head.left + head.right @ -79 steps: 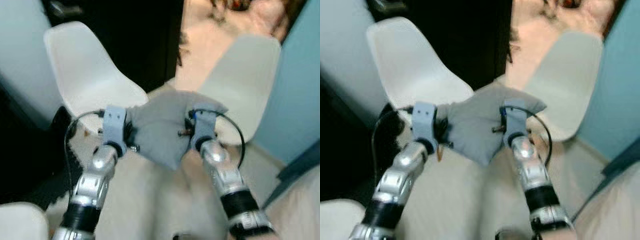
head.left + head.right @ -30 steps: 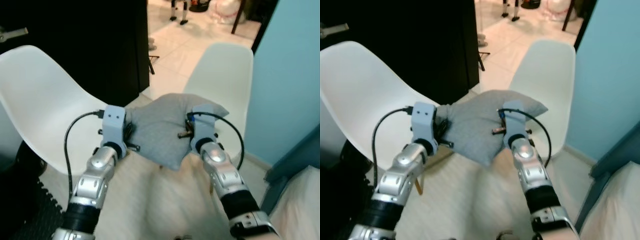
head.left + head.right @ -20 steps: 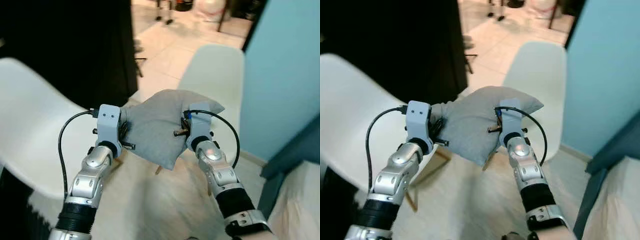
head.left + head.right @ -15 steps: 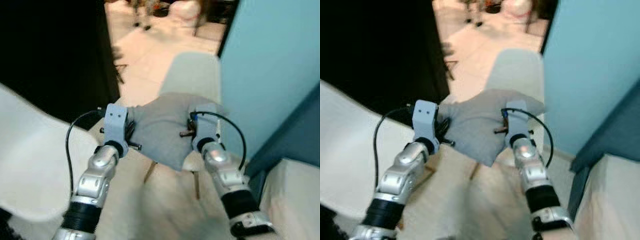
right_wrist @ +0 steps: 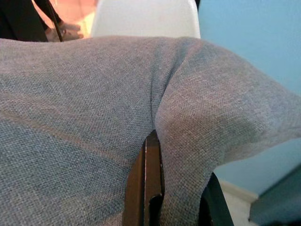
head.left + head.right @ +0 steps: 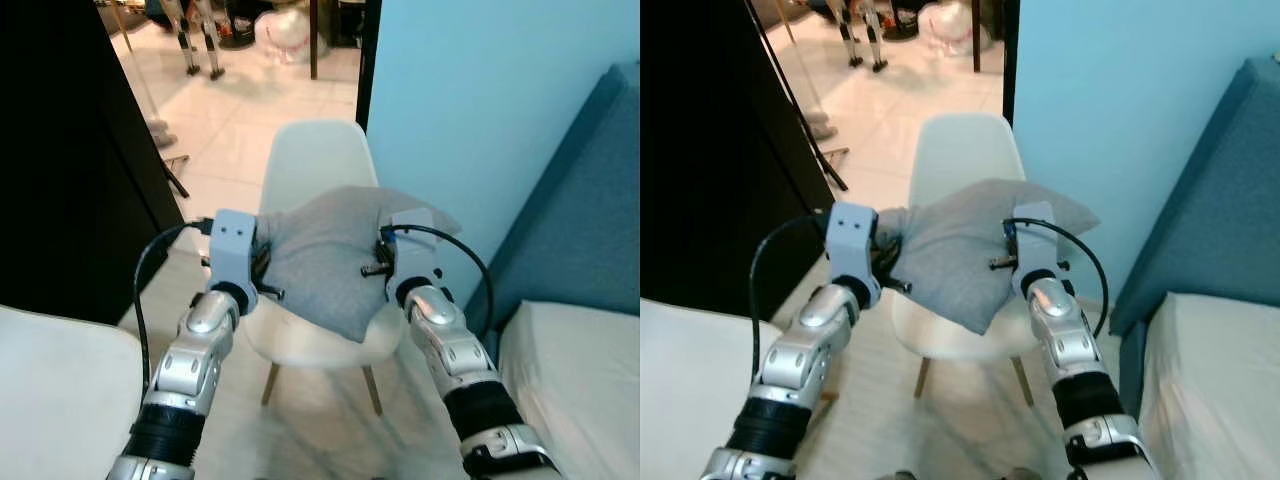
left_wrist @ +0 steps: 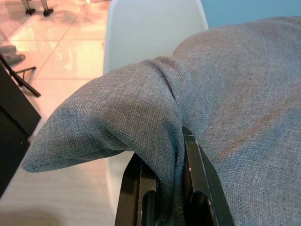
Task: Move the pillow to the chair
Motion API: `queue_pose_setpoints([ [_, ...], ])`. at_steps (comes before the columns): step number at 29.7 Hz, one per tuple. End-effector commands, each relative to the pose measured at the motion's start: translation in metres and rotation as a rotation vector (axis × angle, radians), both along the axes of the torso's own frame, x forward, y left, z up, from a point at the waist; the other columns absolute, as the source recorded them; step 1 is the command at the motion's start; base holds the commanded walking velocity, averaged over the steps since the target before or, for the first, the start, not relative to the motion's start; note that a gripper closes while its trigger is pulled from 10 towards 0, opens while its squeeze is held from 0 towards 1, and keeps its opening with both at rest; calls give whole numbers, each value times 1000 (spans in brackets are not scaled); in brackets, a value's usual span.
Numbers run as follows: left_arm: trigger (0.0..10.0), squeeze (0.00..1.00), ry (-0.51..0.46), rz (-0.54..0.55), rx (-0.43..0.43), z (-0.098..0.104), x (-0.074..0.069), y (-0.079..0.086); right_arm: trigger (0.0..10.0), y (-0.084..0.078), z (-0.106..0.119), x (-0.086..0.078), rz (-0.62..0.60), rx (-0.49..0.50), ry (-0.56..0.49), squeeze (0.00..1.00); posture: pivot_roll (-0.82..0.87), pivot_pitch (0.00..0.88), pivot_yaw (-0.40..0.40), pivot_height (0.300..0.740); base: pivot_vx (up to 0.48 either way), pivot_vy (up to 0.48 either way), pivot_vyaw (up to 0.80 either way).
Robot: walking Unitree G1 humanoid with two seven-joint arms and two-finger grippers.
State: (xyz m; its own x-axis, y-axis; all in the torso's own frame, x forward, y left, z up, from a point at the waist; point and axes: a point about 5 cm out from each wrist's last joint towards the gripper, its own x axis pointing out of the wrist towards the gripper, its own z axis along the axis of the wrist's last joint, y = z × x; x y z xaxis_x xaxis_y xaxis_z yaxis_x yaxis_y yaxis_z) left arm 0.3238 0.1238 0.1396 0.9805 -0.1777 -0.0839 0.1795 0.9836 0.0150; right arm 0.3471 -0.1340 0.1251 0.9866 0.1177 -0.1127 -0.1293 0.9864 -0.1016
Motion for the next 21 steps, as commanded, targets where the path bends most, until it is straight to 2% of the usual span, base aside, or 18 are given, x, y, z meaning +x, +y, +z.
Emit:
queue_pose_setpoints([
  [1, 10000, 0, -14, 67, 17, 0, -1, 19, 10000, -4, 4, 1, -31, -7, -20, 0, 29, 99, 33, 736, 398, 0, 0],
  [9, 10000, 0, -9, 70, 11, -1, -1, 19, 10000, -5, 4, 1, -32, -9, -20, 0, 29, 98, 35, 736, 398, 0, 0],
  [21, 10000, 0, 29, 70, 19, -7, -1, 17, 10000, -3, -1, 1, -1, -67, 6, 0, 30, 97, 36, 736, 367, 0, 0],
])
